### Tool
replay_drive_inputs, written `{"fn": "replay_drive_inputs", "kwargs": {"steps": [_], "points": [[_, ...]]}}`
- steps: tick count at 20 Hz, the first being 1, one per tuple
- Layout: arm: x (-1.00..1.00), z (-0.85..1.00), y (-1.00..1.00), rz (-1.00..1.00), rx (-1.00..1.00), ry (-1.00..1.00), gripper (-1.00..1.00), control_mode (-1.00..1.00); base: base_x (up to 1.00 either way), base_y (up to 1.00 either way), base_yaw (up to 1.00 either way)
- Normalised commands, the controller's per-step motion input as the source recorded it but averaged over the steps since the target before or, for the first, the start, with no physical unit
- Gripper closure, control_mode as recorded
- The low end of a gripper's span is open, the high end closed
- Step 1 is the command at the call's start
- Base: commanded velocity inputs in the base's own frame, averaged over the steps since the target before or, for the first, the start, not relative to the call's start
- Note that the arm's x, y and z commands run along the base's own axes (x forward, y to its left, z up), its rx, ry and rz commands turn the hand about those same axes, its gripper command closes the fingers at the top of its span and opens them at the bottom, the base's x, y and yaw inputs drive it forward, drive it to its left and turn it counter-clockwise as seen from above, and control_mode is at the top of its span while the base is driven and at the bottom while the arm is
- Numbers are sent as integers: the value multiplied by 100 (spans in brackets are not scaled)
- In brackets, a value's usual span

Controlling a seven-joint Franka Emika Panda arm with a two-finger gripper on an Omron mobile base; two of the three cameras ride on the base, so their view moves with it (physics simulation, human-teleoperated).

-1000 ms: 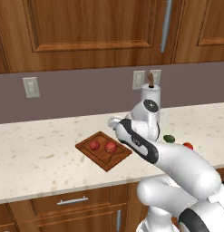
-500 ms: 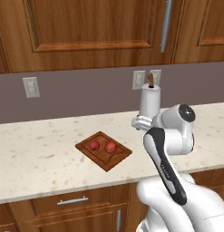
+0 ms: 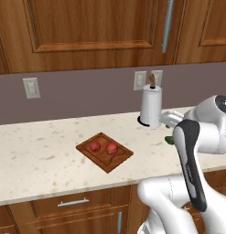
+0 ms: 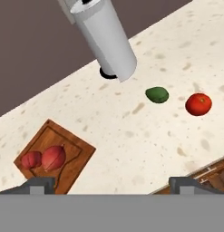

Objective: Place the avocado, onion, tomato, and bell pepper on the cutting board.

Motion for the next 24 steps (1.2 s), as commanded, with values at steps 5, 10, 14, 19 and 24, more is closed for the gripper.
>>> {"fn": "replay_drive_inputs", "kwargs": {"steps": [5, 10, 14, 19, 24], "points": [[-15, 11, -57, -7, 0, 12, -100, -100, 0, 0, 0], [6, 0, -40, 8, -4, 2, -100, -100, 0, 0, 0], [14, 0, -33, 9, -9, 5, -100, -100, 0, 0, 0], [0, -10, -3, 5, -16, 1, -100, -100, 0, 0, 0], [10, -14, -11, 3, -2, 0, -100, -100, 0, 0, 0]]}}
